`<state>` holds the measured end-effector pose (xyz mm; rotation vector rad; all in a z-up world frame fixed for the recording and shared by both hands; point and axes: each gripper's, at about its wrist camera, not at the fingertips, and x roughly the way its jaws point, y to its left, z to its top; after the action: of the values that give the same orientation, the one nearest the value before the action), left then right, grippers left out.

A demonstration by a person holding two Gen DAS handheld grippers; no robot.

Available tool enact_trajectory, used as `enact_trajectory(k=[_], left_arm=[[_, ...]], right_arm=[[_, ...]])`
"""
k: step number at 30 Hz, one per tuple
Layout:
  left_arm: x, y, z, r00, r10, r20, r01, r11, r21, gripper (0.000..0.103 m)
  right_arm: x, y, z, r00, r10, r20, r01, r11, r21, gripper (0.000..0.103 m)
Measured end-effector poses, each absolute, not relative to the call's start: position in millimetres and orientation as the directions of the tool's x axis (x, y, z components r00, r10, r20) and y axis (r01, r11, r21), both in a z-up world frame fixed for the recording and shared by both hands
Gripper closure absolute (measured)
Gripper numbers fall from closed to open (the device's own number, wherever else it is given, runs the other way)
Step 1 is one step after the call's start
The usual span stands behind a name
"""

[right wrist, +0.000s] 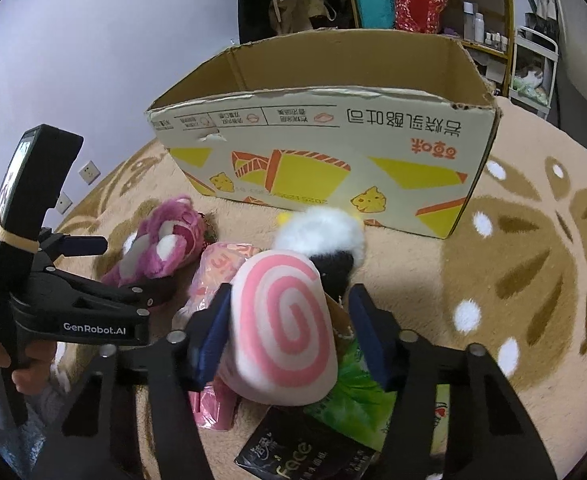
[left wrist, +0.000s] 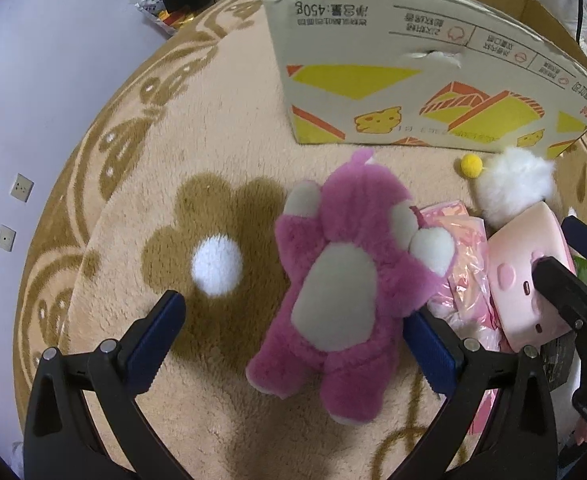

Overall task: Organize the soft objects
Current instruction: 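Grasp the pink swirl cushion with the right gripper while the left grips the pink plush bear, then lift both items over the cardboard box and open both grippers to drop them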

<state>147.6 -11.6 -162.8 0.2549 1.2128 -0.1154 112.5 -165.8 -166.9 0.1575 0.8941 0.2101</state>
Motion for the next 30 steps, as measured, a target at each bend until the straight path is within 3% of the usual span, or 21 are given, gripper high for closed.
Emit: enact_trajectory(k=[1,5,9,15,30], left_arm=[[147.6,-11.7,-163.0,0.351,0.045,-0.935,0.225,0.966,0.130,0.006],[147.6,-13.2,-166.3,0.337,0.017,-0.941,0.241,0.965,0.104,0.022],[145.6,-16.5,-167.2,0.332,-0.030,-0.943,0.276,0.959,0.066,0.051],[143.3,-19.1,-163.3,0.356,-0.039,-0.934,0.288,0.955,0.070,0.054],[144.8,-1.0,-135.8,0.455,-0.017,-0.890,0.170,0.983,0.069,0.055]], right_arm=[[111.8,-166.3,-165.8,0.614,0.245,-0.750,-0.117,0.968,0.221,0.056],[110.6,-165.5,-161.6,0.628,0.246,-0.739,-0.126,0.968,0.215,0.062],[109.9,-164.1,-159.2,0.636,0.237,-0.734,-0.135,0.971,0.197,0.069],[109.1,-163.5,-156.0,0.645,0.240,-0.725,-0.142,0.971,0.194,0.075],[113.4,-157.9,-154.6,0.669,0.207,-0.714,-0.145,0.978,0.147,0.069]])
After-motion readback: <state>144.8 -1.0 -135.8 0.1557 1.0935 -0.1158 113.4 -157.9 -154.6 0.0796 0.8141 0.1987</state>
